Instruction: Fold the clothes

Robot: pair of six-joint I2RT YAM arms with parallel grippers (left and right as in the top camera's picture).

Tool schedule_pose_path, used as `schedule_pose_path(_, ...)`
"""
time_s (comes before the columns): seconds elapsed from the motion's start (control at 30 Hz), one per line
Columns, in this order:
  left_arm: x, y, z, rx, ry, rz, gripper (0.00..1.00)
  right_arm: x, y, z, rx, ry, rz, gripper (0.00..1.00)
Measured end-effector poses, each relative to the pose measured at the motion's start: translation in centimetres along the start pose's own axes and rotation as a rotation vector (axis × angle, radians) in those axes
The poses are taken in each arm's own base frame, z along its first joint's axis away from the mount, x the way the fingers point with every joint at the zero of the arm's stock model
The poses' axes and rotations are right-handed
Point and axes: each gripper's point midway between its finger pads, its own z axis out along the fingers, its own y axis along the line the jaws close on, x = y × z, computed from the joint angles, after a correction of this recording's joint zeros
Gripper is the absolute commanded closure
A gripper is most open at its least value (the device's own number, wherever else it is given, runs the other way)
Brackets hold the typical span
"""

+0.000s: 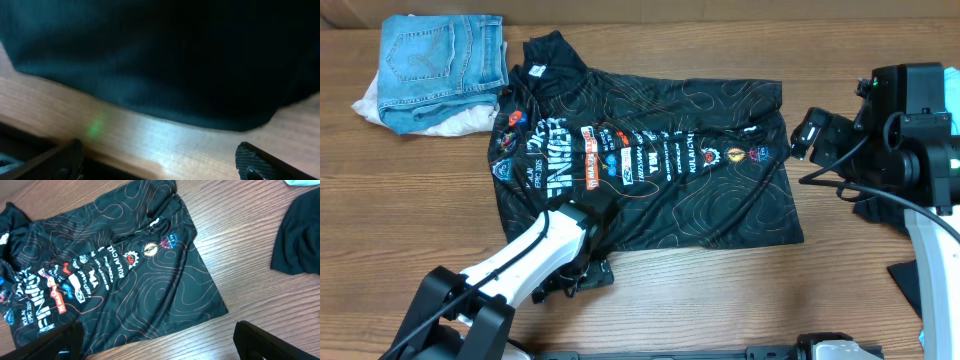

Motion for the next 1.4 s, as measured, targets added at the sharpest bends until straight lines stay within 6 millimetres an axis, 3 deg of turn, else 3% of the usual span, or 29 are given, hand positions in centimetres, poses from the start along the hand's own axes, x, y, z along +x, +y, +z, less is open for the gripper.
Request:
schedule_pose_path(0.17,-1.4,-0.5,-0.1,0.011,-0.068,-0.014,0.03,-0.1,-0.2,0.0,0.012,-0.006,0.0,0.0)
schedule_pose_path(0.47,-3.3,0.4,-0.3,-0.047,-0.172,-0.028,0.08,-0.3,-0.3,0.4,0.023,-0.004,0.0,0.0)
schedule_pose_path(0.5,-3.5,0.6,-0.3,-0.055,-0.182,-0.028,0.11,-0.3,-0.3,0.6,0.026,0.001,0.0,0.0)
schedule_pose_path(0.57,-3.7,0.8,-0.4,-0.069,-0.198,-0.032,0.36,-0.3,-0.3,0.9,0.03,0.011,0.0,0.0)
schedule_pose_path(0.67,-4.0,1.1,-0.5,-0.083,-0.214,-0.042,0.54,-0.3,-0.4,1.6,0.04,0.034,0.001,0.0)
schedule_pose_path(0.8,-3.7,1.7,-0.8,-0.115,-0.202,-0.04,0.63,0.1,-0.6,3.0,0.065,0.085,0.003,0.0)
schedule_pose_path(0.93,-3.2,2.6,-2.1,-0.16,-0.178,-0.034,0.89,0.3,-0.8,4.0,0.082,0.122,0.004,0.0)
schedule_pose_path(1.13,-3.5,2.9,-6.0,-0.184,-0.181,-0.029,0.88,1.1,-1.2,4.9,0.111,0.182,0.013,0.0)
schedule_pose_path(1.3,-4.6,2.4,-8.4,-0.169,-0.226,0.002,0.59,1.6,-1.4,5.0,0.124,0.208,0.021,0.0)
schedule_pose_path(1.37,-4.7,2.4,-8.6,-0.17,-0.234,0.012,0.41,1.9,-1.6,4.9,0.13,0.221,0.023,0.0)
schedule_pose_path(1.4,-4.8,2.4,-8.6,-0.174,-0.235,0.026,0.4,2.1,-1.6,4.9,0.133,0.226,0.024,0.0)
